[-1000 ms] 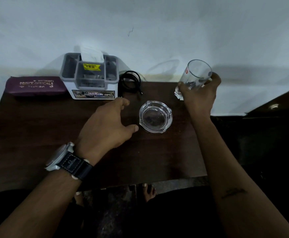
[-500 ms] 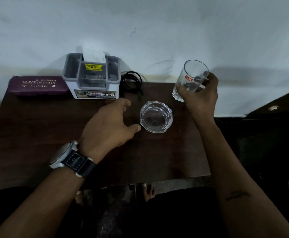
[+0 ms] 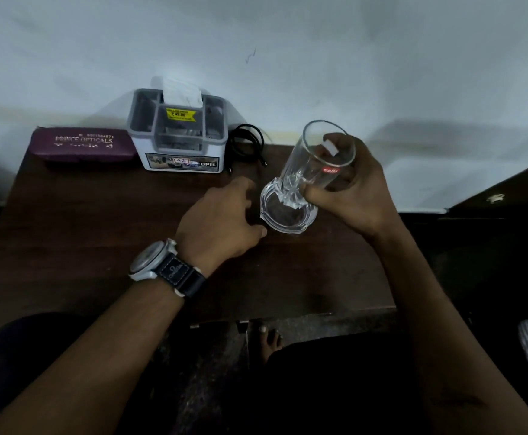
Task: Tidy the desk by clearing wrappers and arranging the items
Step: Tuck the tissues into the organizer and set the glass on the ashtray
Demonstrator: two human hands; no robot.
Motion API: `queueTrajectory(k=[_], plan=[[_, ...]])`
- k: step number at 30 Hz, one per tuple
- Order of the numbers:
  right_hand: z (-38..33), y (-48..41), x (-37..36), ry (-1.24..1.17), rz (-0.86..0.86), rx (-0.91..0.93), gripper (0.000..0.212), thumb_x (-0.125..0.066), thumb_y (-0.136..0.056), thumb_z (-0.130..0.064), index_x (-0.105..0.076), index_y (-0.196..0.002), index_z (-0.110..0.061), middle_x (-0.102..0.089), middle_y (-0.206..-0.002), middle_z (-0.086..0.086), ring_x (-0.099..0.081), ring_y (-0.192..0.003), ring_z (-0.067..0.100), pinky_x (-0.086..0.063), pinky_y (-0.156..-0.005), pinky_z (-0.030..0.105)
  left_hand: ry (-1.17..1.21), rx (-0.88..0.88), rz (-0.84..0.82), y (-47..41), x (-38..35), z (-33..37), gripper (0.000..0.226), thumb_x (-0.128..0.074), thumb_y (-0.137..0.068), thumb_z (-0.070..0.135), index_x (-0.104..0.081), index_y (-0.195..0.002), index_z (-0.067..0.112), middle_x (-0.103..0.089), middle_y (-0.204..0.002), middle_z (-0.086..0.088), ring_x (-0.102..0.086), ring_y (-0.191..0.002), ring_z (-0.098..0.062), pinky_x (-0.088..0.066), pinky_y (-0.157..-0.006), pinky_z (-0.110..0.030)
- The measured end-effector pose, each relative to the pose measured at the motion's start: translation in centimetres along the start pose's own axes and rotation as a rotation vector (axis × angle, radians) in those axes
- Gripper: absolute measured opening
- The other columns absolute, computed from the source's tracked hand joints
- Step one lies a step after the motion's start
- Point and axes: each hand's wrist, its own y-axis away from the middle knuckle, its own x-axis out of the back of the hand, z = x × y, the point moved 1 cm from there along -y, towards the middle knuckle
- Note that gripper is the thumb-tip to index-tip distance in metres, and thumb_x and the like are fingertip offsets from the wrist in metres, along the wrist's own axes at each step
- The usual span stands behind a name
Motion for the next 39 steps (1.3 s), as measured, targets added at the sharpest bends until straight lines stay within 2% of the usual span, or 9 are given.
queueTrajectory(k=[4,9,15,19,24,29,33,35,39], plan=[[0.5,0.4,-0.2,0.041,-0.043,0.006,0.065,-0.091,-0.063,-0.020,-0.059,-0.119,-0.032,-0.070,-0.118,-0.007,-0.072,-0.109,0.011,-0.063,-0.087,0.042,0.011,-0.009,-0.017,0.0,-0.1,0.2,0.077,-0.088,-0.079,0.030,-0.050,-0.146,0.024,-0.071,-0.137,0.003,-0.065,-0.125,-0.021,-0.055,-0.103,-0.044],[1.7,0.2,-0.7,0.104,-0.109,0.006,0.075,-0.091,-0.062,-0.022,-0.059,-0.130,-0.019,-0.069,-0.122,-0.005,-0.070,-0.111,0.011,-0.061,-0.092,0.043,-0.030,-0.018,-0.014,0.1,-0.2,0.3,0.074,-0.087,-0.080,0.031,-0.051,-0.145,0.024,-0.072,-0.135,0.005,-0.066,-0.123,-0.019,-0.055,-0.101,-0.044],[2.8,0.3,-1.2,0.082,-0.137,-0.003,0.081,-0.091,-0.059,-0.027,-0.055,-0.131,-0.029,-0.068,-0.126,-0.011,-0.068,-0.113,0.006,-0.061,-0.092,0.034,-0.041,-0.013,-0.019,0.0,-0.3,0.3,0.075,-0.088,-0.080,0.031,-0.051,-0.145,0.024,-0.072,-0.135,0.004,-0.067,-0.122,-0.020,-0.055,-0.102,-0.045],[3.3,0.2,-1.5,0.075,-0.132,-0.012,0.084,-0.093,-0.057,-0.031,-0.054,-0.131,-0.025,-0.066,-0.125,-0.011,-0.068,-0.113,0.006,-0.061,-0.089,0.030,-0.057,-0.017,-0.017,0.1,-0.3,0.4,0.074,-0.088,-0.080,0.032,-0.052,-0.144,0.025,-0.073,-0.134,0.005,-0.066,-0.122,-0.020,-0.055,-0.101,-0.046],[3.5,0.2,-1.6,0.055,-0.168,-0.024,0.086,-0.093,-0.060,-0.031,-0.049,-0.134,-0.024,-0.064,-0.126,-0.010,-0.067,-0.115,0.008,-0.061,-0.093,0.037,-0.064,-0.014,-0.020,0.2,-0.3,0.4,0.074,-0.088,-0.079,0.032,-0.051,-0.144,0.026,-0.072,-0.134,0.005,-0.066,-0.122,-0.019,-0.055,-0.101,-0.047],[4.1,0.3,-0.5,0.121,-0.218,-0.048,0.123,-0.097,-0.051,-0.061,-0.026,-0.149,-0.040,-0.046,-0.134,-0.042,-0.050,-0.128,-0.014,-0.049,-0.100,0.011,-0.053,0.004,-0.003,0.1,0.0,0.3,0.074,-0.088,-0.079,0.033,-0.053,-0.143,0.026,-0.072,-0.134,0.005,-0.068,-0.120,-0.020,-0.055,-0.101,-0.046],[5.3,1.2,-1.1,0.172,-0.311,-0.187,0.149,-0.100,-0.040,-0.061,-0.010,-0.156,-0.044,-0.042,-0.156,-0.012,-0.042,-0.146,0.018,-0.041,-0.119,0.048,-0.016,0.041,0.060,0.1,0.6,0.2,0.066,-0.087,-0.079,0.034,-0.058,-0.138,0.029,-0.075,-0.129,0.008,-0.070,-0.115,-0.018,-0.056,-0.100,-0.045],[5.8,1.5,-2.0,0.275,-0.310,-0.160,0.148,-0.097,-0.040,-0.062,-0.007,-0.157,-0.042,-0.037,-0.152,-0.016,-0.035,-0.143,0.018,-0.036,-0.121,0.048,-0.015,0.052,0.076,0.1,0.8,0.2,0.064,-0.088,-0.079,0.036,-0.059,-0.136,0.029,-0.075,-0.127,0.009,-0.070,-0.115,-0.018,-0.056,-0.099,-0.045],[5.9,1.4,-2.3,0.331,-0.273,-0.140,0.139,-0.091,-0.045,-0.058,-0.009,-0.156,-0.039,-0.036,-0.136,-0.020,-0.038,-0.132,0.017,-0.042,-0.111,0.042,-0.028,0.067,0.062,0.3,0.9,0.2,0.064,-0.087,-0.079,0.039,-0.058,-0.135,0.031,-0.075,-0.125,0.010,-0.069,-0.118,-0.016,-0.055,-0.101,-0.044]])
